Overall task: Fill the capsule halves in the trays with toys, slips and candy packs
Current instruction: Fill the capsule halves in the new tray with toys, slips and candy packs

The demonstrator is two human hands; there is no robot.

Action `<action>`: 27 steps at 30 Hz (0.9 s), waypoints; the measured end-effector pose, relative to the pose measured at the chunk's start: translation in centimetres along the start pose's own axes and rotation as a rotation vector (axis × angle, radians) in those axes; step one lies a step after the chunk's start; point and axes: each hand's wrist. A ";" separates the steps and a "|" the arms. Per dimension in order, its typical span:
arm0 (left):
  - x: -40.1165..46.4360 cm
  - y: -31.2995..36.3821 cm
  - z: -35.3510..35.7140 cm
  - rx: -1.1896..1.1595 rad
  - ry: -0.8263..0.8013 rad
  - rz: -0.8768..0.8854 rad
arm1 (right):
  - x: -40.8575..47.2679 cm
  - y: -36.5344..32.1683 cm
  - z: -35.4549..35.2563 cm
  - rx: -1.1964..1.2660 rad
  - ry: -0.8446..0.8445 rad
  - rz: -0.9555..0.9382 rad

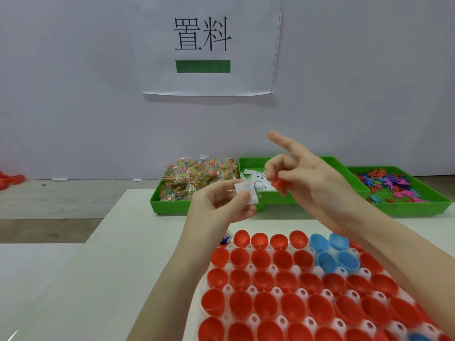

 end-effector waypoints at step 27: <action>1.5 -3.4 -2.2 0.543 0.073 0.170 | 3.5 3.5 1.8 -0.738 0.048 0.163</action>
Point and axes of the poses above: each hand's wrist, its own x-axis towards the middle knuckle, its own z-axis out of the palm, y = z × x, and after that the axes turned 10 degrees about x, right-handed
